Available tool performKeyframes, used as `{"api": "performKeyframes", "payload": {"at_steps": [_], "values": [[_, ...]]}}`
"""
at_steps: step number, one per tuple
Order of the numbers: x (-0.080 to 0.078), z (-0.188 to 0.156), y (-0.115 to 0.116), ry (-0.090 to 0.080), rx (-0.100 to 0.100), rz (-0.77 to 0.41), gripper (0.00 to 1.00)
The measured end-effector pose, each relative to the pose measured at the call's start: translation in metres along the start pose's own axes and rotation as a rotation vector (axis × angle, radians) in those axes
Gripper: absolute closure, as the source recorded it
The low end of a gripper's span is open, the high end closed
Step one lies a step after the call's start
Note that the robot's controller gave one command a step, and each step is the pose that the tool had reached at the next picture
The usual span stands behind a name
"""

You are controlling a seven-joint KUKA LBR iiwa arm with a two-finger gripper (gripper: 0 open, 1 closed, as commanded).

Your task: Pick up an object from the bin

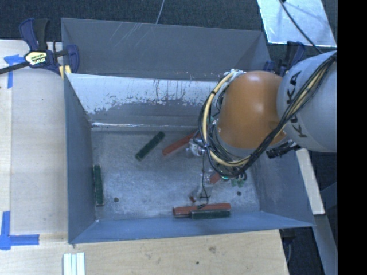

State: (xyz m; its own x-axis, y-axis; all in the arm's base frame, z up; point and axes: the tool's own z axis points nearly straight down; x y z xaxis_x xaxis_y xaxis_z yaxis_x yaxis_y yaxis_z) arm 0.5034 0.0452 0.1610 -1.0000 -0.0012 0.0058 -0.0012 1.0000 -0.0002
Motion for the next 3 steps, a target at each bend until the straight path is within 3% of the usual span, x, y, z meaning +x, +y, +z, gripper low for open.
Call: {"api": "performKeyframes", "payload": {"at_steps": [1, 3], "values": [[0.000, -0.002, 0.000, -0.003, 0.000, 0.000, 0.00], [-0.028, 0.021, -0.021, -0.012, 0.002, -0.175, 0.00]]}}
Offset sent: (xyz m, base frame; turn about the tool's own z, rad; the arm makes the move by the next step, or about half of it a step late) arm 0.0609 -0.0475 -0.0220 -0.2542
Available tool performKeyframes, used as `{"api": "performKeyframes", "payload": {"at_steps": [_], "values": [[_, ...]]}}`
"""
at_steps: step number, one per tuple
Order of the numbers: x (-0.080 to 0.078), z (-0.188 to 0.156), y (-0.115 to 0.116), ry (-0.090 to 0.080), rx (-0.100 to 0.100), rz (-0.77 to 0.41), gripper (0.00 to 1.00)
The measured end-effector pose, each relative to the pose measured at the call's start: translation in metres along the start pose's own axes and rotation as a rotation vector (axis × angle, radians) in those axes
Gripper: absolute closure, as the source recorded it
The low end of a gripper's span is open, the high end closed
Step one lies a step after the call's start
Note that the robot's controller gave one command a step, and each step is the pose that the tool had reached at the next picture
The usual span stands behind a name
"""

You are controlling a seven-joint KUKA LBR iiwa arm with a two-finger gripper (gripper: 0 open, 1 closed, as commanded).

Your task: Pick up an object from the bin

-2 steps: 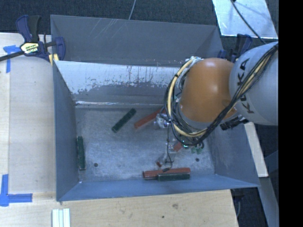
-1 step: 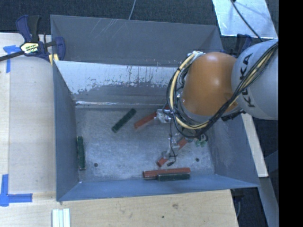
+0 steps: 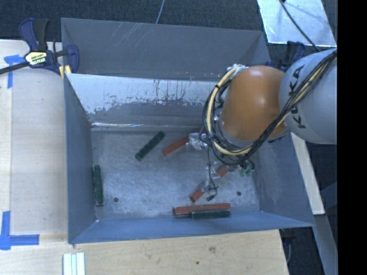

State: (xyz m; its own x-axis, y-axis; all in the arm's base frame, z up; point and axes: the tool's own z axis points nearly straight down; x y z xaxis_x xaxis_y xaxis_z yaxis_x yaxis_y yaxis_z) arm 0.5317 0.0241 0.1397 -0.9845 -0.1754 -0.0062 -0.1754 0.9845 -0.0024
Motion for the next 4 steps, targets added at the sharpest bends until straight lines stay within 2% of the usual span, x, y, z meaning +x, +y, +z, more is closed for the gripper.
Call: {"api": "performKeyframes", "payload": {"at_steps": [1, 2, 3, 4], "values": [[-0.006, 0.037, -0.012, 0.002, -0.002, 0.211, 0.00], [-0.008, 0.047, -0.016, 0.003, -0.001, 0.236, 0.00], [-0.048, -0.001, -0.001, 0.007, -0.003, 0.154, 0.00], [-0.043, 0.002, -0.031, -0.009, -0.001, 0.198, 0.00]]}}
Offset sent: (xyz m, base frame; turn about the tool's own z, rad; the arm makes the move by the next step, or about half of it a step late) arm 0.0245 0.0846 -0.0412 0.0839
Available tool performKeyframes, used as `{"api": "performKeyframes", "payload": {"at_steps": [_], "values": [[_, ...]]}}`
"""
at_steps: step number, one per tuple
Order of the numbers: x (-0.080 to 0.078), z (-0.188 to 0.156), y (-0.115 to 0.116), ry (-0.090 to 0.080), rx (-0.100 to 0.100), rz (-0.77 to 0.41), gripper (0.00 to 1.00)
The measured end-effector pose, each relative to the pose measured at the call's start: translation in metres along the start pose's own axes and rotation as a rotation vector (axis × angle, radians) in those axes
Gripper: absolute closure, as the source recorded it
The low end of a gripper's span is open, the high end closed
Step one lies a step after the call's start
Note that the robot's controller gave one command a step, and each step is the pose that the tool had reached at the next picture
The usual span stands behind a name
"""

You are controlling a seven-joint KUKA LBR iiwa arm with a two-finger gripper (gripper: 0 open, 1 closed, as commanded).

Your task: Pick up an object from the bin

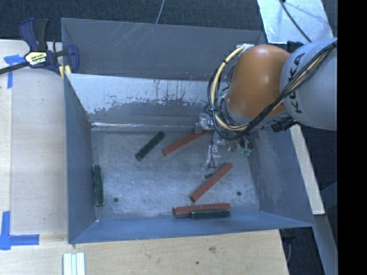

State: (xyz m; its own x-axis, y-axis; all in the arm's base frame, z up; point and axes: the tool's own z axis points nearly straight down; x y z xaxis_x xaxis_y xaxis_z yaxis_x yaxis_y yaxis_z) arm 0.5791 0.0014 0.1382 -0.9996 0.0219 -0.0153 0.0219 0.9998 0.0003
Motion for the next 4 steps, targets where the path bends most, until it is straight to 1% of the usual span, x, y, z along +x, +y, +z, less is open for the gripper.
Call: {"api": "performKeyframes", "payload": {"at_steps": [1, 2, 3, 4], "values": [[0.004, 0.045, 0.038, 0.011, 0.002, 0.039, 0.00], [-0.015, 0.067, 0.039, 0.007, 0.000, 0.025, 1.00], [-0.015, 0.067, 0.039, 0.007, 0.000, 0.026, 1.00], [-0.015, -0.114, 0.027, 0.003, 0.000, 0.004, 1.00]]}}
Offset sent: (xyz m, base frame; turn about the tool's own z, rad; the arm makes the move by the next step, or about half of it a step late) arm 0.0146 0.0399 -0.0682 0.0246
